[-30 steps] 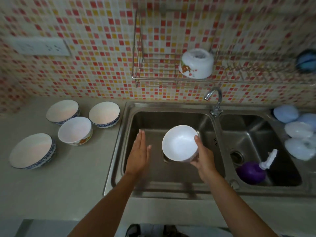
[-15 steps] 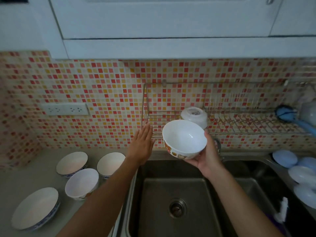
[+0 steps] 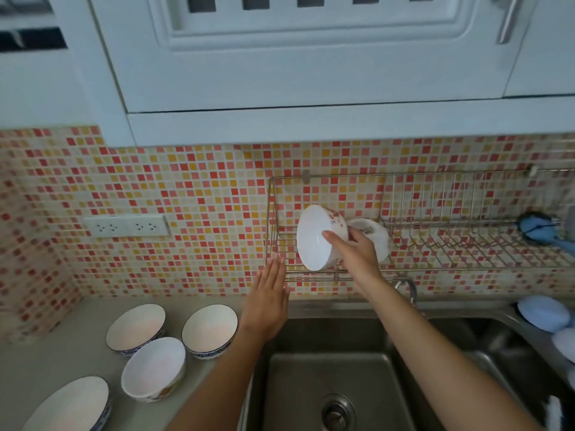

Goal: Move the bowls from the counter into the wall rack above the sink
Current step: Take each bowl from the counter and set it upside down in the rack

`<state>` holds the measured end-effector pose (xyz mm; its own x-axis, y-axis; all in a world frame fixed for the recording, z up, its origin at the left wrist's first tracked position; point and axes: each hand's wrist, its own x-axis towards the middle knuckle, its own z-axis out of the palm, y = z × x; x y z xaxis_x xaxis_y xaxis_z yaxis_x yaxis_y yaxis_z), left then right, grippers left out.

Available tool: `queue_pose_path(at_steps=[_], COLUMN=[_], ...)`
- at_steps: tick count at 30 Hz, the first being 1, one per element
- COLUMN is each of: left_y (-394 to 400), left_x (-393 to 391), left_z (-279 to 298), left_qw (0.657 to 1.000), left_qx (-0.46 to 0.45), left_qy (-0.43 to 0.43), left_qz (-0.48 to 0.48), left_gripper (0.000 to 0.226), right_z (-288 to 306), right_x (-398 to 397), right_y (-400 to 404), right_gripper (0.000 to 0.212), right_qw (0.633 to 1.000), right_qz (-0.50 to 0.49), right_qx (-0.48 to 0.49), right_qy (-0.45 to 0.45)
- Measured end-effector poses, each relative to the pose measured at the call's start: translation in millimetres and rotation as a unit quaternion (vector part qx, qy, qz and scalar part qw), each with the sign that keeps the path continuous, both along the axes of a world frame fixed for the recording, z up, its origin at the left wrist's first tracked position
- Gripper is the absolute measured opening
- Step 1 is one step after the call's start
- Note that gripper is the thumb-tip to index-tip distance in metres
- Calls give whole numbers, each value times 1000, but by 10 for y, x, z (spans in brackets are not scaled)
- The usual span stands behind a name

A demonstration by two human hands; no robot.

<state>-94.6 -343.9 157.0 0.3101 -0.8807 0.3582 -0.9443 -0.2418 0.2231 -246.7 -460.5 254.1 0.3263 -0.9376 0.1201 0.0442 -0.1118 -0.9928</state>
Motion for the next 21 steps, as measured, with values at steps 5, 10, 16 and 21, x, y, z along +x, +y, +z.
queue_pose_path(at_steps=[5, 10, 16, 21], left_y=[-4, 0, -24, -40], left_x=[5, -1, 21, 10], left_z=[-25, -17, -58, -84], left_qw=[1000, 1000, 1000, 1000], left_qx=[-14, -23, -25, -29], left_qy=[8, 16, 12, 7], left_qz=[-2, -5, -2, 2], left_gripper=[57, 56, 57, 58], right_z=[-99, -245, -264, -246], right_x=[186, 305, 367, 441], right_y=[-171, -254, -471, -581], right_gripper=[80, 92, 94, 94], right_qw=[963, 892, 831, 793], right_qz=[4, 54, 106, 165], right_qx=[-177, -321, -365, -371], right_qy=[201, 314, 407, 454])
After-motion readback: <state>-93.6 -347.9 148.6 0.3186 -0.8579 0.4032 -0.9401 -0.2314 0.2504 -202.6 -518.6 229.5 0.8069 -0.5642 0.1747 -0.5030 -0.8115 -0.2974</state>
